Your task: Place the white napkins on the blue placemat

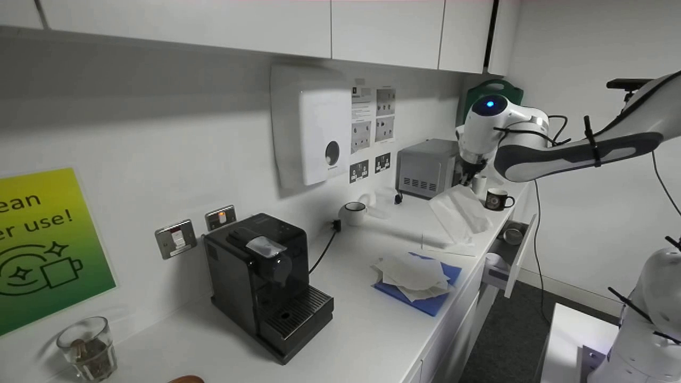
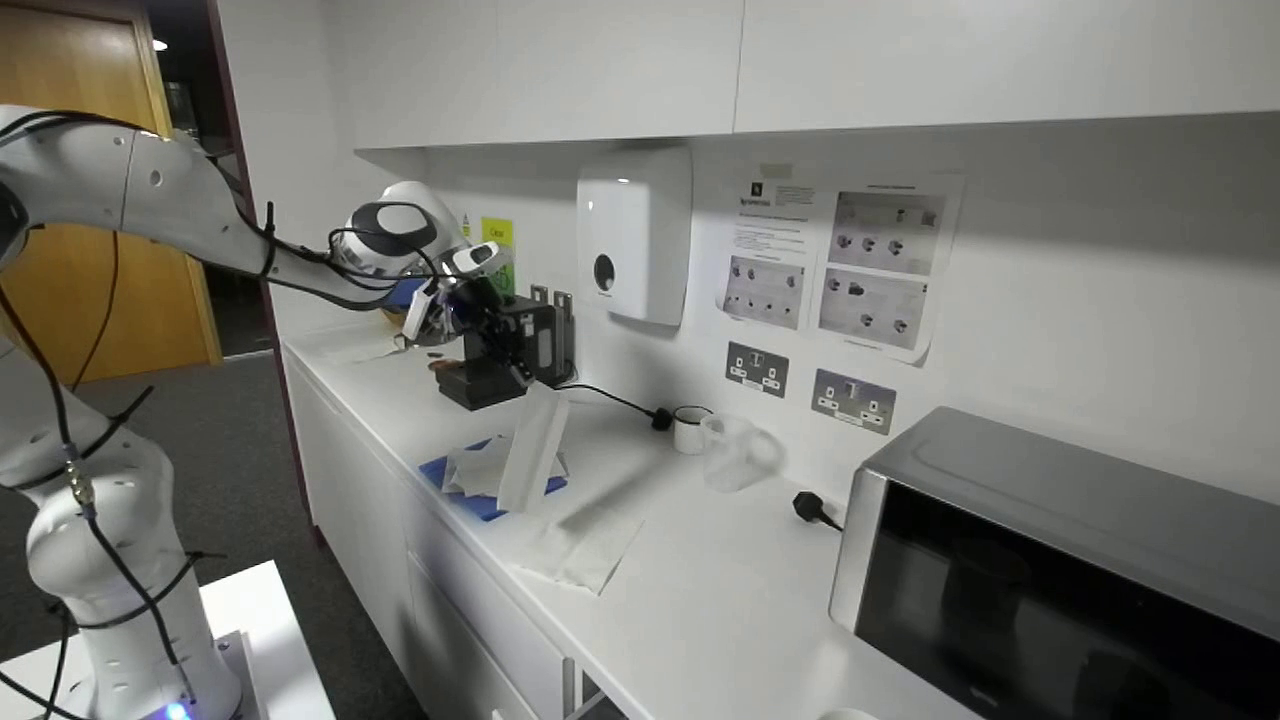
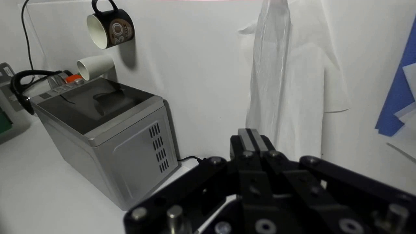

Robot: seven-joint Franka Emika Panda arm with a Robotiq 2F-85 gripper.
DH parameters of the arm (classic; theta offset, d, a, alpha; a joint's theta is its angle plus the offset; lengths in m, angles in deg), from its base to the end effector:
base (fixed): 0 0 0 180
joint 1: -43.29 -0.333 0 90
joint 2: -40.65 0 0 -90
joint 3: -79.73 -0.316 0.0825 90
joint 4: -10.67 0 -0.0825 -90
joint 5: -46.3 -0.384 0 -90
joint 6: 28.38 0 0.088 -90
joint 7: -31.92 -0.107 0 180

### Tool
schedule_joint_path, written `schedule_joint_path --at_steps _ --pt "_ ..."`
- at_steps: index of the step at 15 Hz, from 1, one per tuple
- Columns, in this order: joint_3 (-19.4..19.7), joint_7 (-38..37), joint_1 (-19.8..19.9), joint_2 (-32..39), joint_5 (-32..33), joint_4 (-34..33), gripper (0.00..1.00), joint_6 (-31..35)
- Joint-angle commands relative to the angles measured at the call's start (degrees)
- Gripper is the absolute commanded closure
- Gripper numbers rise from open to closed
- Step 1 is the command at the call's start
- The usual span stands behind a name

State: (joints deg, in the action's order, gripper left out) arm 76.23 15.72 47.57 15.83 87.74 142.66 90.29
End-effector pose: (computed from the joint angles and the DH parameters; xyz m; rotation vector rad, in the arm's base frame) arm 0.4444 -0.0373 0.5454 2.4588 -0.0048 0.3548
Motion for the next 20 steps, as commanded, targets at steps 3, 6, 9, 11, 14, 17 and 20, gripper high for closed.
schedule_joint_path --at_steps 3,6,9,11,14,17,20 --pt "-4.4 -3.4 -2.4 3.4 -1.4 -2.3 1.0 -5.1" --pt "-5.9 -4.4 -4.1 4.5 -2.0 -2.4 1.0 -6.8" --pt "-6.4 -4.6 -5.4 5.2 -3.6 -2.1 1.0 -6.8" --pt "-6.5 -4.2 -6.3 5.8 -6.0 -2.2 1.0 -7.3" --pt "-6.6 -5.4 -7.0 6.7 -12.5 -3.2 1.0 -8.7" --pt "-6.4 -6.3 -7.3 8.0 -21.9 -5.6 1.0 -12.5" --pt "-6.4 -8.8 -6.9 8.8 -27.0 -7.0 1.0 -13.7"
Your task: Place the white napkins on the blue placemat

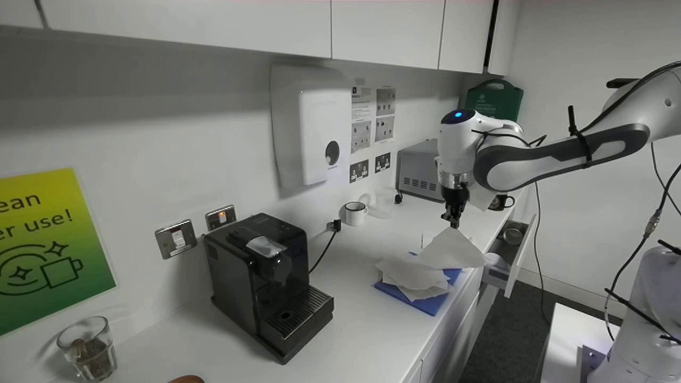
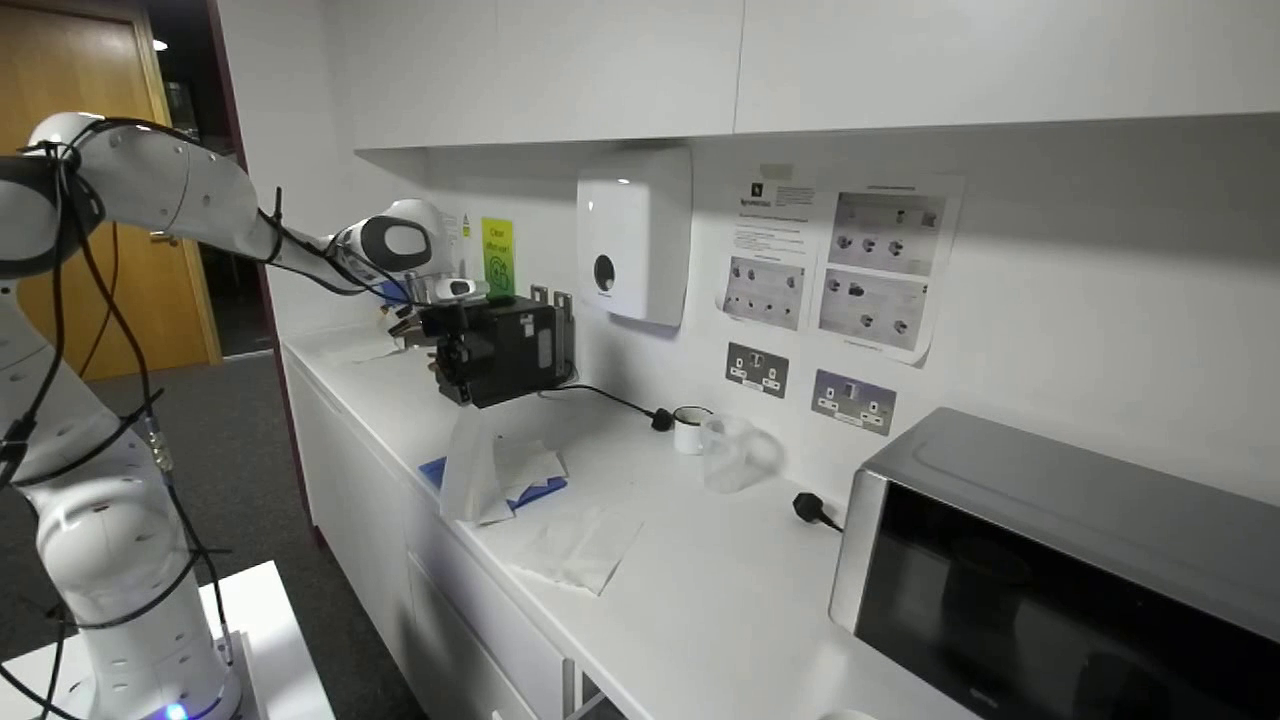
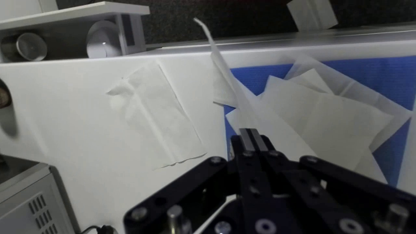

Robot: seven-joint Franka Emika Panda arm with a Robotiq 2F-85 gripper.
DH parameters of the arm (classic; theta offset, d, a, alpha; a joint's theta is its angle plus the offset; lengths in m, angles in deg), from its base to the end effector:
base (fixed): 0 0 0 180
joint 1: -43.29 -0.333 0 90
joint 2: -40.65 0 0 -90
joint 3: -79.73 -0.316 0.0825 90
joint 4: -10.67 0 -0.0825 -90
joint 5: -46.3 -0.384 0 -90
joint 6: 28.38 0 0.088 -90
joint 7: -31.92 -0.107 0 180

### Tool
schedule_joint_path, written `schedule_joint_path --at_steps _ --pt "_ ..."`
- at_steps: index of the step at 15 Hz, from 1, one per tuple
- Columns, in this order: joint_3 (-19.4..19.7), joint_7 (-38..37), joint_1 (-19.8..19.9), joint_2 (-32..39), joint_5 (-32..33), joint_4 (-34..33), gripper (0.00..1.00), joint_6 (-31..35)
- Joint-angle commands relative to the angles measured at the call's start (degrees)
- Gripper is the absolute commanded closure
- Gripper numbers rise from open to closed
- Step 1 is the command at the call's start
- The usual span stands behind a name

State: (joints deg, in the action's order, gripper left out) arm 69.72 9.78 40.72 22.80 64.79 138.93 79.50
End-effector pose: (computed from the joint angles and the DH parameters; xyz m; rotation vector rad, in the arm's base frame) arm 0.4486 0.0807 0.4943 2.7820 -0.0954 0.0796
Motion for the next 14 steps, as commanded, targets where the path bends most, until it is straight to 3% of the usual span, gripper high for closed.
schedule_joint_path --at_steps 1,6,14 --pt "0.2 -3.2 0.0 2.1 -5.2 -3.7 1.0 -3.1" --pt "0.4 -5.4 0.4 2.9 -7.0 -4.3 1.0 -2.4" --pt "1.4 -8.7 4.7 3.4 8.5 -6.4 1.0 -3.7"
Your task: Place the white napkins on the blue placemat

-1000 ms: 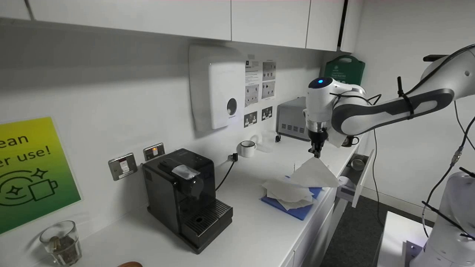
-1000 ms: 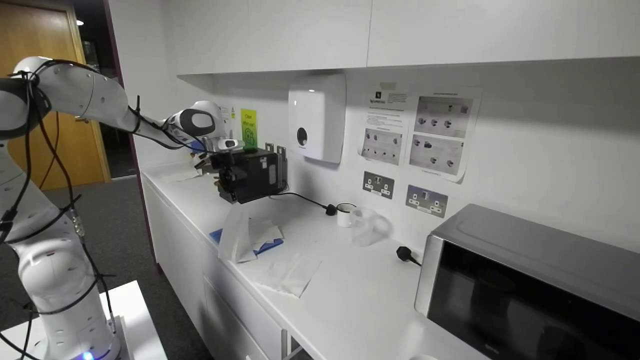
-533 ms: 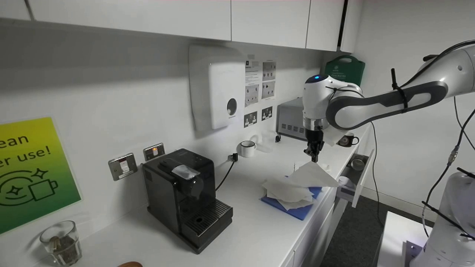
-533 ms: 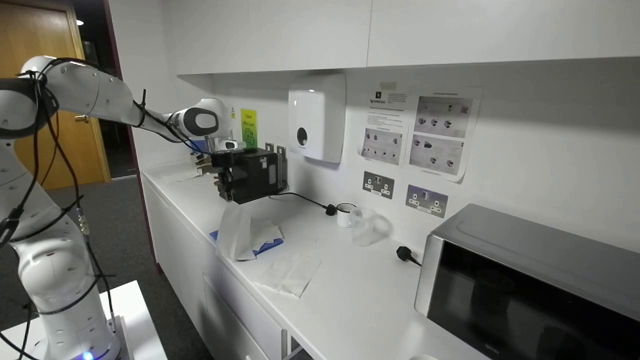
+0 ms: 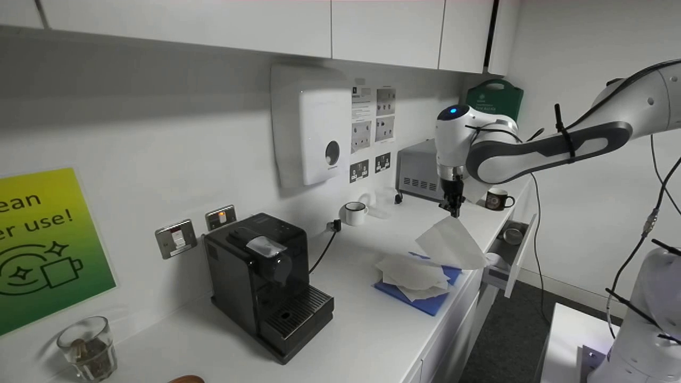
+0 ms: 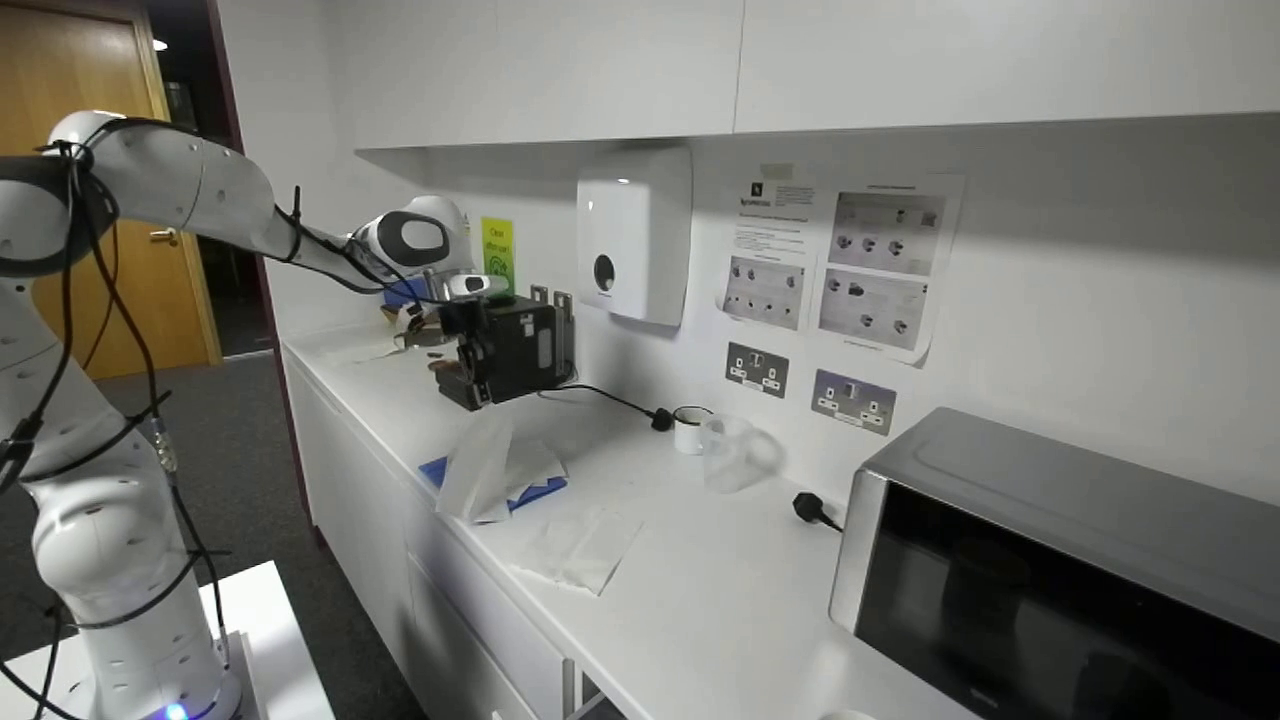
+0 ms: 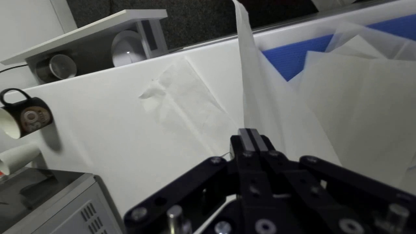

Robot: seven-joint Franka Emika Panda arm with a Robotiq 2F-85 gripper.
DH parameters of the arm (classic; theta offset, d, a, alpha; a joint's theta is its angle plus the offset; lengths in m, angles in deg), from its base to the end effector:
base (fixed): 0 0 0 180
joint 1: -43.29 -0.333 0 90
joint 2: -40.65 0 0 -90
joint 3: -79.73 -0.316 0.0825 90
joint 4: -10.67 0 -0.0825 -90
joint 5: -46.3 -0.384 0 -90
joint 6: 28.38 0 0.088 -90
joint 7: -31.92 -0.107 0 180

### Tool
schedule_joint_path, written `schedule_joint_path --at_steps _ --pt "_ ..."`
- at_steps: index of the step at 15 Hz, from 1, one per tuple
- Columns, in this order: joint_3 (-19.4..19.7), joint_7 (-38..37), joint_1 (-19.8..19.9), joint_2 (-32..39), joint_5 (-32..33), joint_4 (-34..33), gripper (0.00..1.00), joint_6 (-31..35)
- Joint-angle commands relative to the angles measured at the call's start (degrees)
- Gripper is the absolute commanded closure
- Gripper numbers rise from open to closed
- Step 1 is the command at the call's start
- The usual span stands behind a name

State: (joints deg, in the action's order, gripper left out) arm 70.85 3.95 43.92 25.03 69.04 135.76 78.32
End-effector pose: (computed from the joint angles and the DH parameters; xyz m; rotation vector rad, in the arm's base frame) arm 0.4678 0.0421 0.5035 2.7079 -0.3060 0.1081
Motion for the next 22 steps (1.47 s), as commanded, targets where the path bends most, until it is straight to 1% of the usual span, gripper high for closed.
schedule_joint_path --at_steps 1,5,9,12,15,17,22 --pt "0.4 -4.2 2.0 1.9 5.3 -4.5 1.0 -2.9" --pt "0.5 -8.4 2.8 5.0 6.8 -9.4 1.0 -5.8" --pt "1.1 -13.3 1.8 9.4 5.8 -14.6 1.0 -8.9" --pt "1.6 -15.2 0.9 12.4 5.3 -17.2 1.0 -9.6" --pt "2.2 -15.0 0.0 14.4 3.3 -18.5 1.0 -10.2" --pt "2.4 -13.8 -0.7 15.3 0.8 -19.0 1.0 -10.4" --pt "2.3 -10.3 -2.9 15.1 -6.0 -18.1 1.0 -9.6"
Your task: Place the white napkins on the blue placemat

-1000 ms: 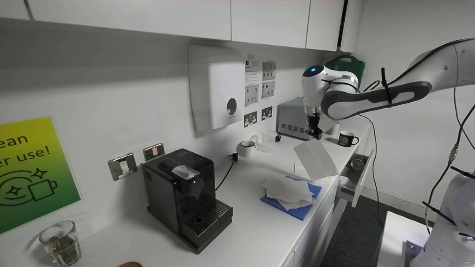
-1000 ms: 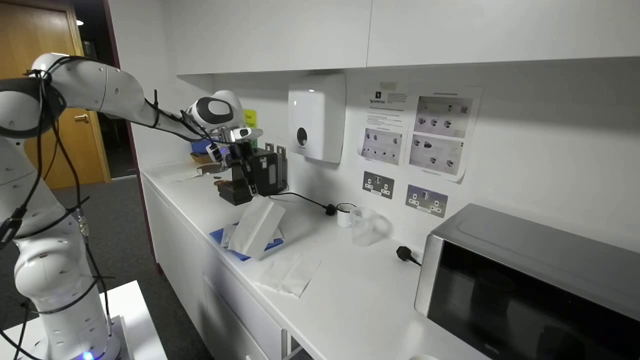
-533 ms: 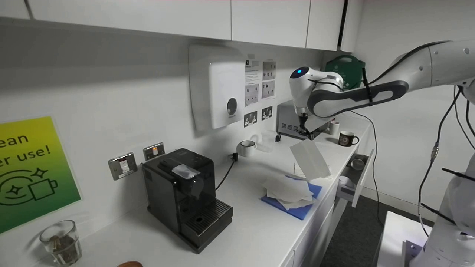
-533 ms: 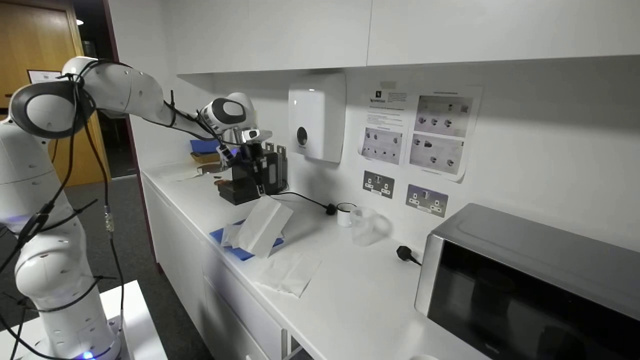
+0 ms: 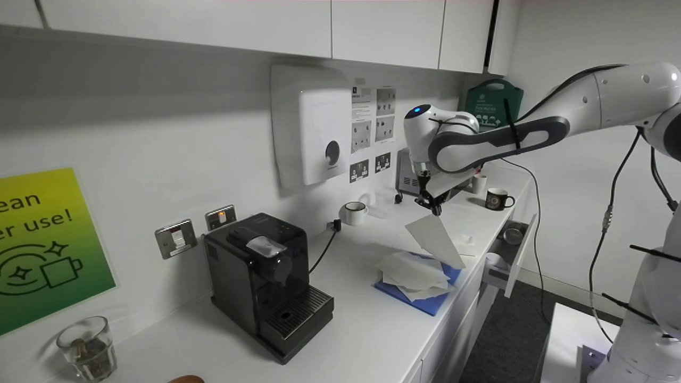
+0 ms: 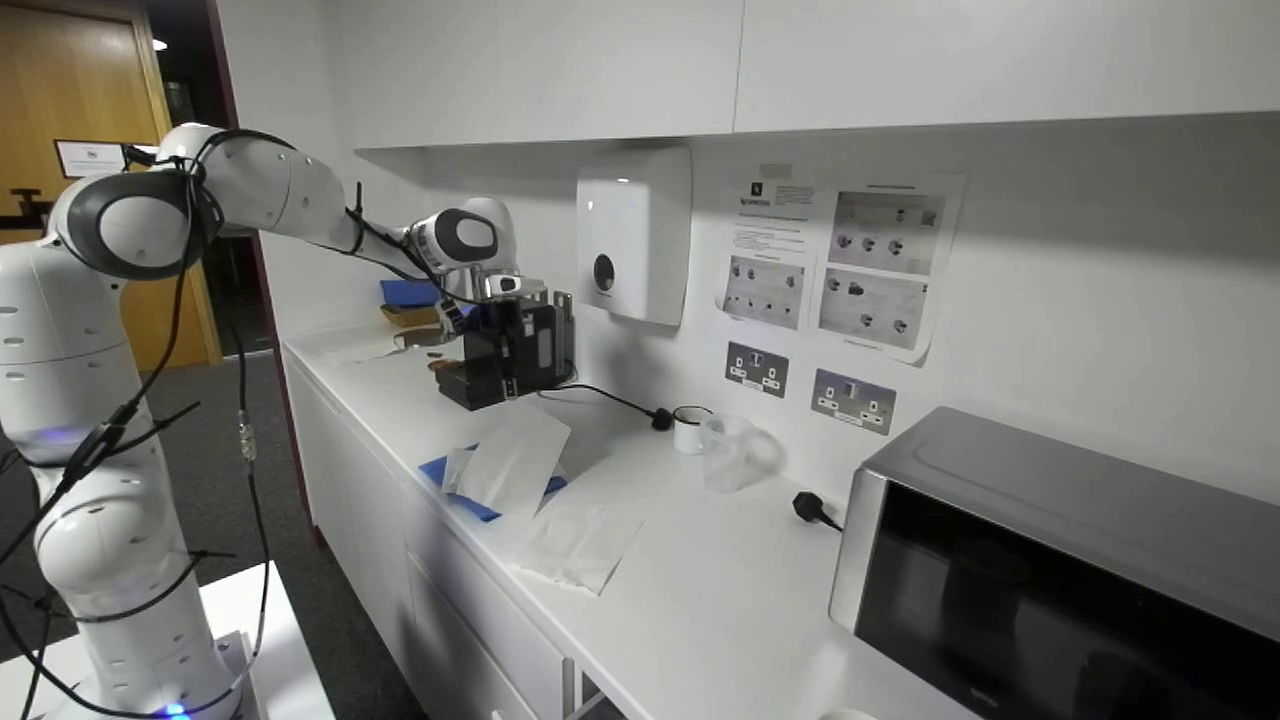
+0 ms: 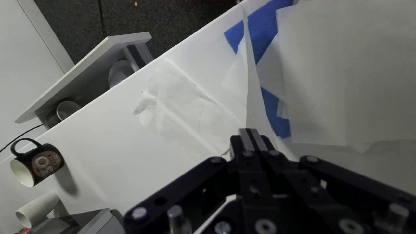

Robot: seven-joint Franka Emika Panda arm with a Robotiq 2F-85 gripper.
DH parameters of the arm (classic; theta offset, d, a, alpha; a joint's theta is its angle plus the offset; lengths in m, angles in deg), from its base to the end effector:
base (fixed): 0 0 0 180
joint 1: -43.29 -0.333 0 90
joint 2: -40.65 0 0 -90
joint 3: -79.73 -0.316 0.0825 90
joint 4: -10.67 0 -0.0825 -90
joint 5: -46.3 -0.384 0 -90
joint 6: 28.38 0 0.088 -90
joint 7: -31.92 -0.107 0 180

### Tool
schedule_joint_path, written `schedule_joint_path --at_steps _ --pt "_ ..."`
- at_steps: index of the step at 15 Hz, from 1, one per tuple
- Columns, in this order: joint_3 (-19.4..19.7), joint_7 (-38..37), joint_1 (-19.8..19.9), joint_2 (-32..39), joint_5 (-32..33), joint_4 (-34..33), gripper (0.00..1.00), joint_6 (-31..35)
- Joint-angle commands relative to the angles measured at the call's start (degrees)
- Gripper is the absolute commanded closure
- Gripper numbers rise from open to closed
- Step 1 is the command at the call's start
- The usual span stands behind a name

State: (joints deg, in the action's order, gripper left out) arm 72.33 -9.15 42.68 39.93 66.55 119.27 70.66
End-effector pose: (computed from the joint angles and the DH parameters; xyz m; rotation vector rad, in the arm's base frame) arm 0.5407 0.0442 0.4968 2.6800 -0.6754 0.0063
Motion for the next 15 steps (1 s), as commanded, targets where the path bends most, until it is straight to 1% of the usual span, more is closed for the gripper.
schedule_joint_path --at_steps 1,4,7,9,15 --pt "0.8 4.0 -2.0 0.1 -5.0 -1.6 1.0 -1.8" --pt "0.6 6.1 -3.0 0.4 -7.5 -2.0 1.0 -2.1" --pt "0.4 6.4 -3.8 2.3 -8.2 -4.4 1.0 -3.4" --pt "0.5 5.8 -4.1 4.7 -8.4 -7.5 1.0 -4.7" --pt "1.8 7.2 -4.7 14.6 -9.5 -19.8 1.0 -9.1"
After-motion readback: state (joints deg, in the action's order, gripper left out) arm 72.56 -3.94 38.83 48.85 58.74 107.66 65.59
